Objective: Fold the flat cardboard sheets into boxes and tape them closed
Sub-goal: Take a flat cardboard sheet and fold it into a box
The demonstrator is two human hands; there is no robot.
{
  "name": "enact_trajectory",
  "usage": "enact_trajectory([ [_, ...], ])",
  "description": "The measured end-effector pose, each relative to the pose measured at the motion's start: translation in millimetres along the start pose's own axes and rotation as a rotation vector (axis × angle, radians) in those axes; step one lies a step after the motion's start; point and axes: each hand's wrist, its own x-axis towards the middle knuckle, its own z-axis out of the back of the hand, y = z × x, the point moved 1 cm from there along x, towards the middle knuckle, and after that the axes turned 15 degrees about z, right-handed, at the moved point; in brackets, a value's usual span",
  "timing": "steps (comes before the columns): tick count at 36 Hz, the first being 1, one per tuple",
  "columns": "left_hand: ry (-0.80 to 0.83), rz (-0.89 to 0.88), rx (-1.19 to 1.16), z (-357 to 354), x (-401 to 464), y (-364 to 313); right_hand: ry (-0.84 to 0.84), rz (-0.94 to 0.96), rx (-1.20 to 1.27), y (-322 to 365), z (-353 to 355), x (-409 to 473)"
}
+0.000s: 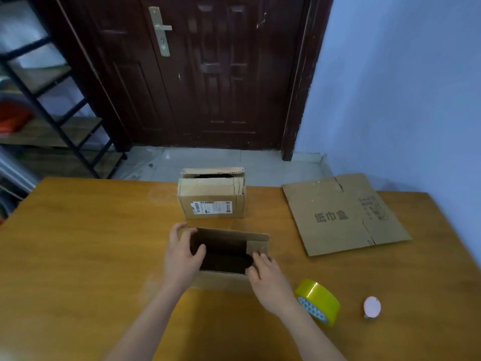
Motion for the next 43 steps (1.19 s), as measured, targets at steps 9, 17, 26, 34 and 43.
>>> enact_trajectory([
  [9, 0.097, -0.031, -0.269, 10, 3, 20, 0.002, 0.022, 0.189, -8, 11, 6],
  [17, 0.164, -0.089, -0.282, 8, 6, 29, 0.171, 0.046, 0.09, 0, 17, 9],
  [26, 0.118, -0.094, -0.275, -2, 1, 32, 0.026, 0.141, -0.271, 4, 21, 26],
  [34, 0.126, -0.131, -0.188, -12, -5, 36, -0.062, 0.052, -0.4, 9, 12, 48],
  [43, 0.228, -0.168, 0.002, -9, -8, 34, -0.101, 0.123, -0.225, -1, 11, 43],
])
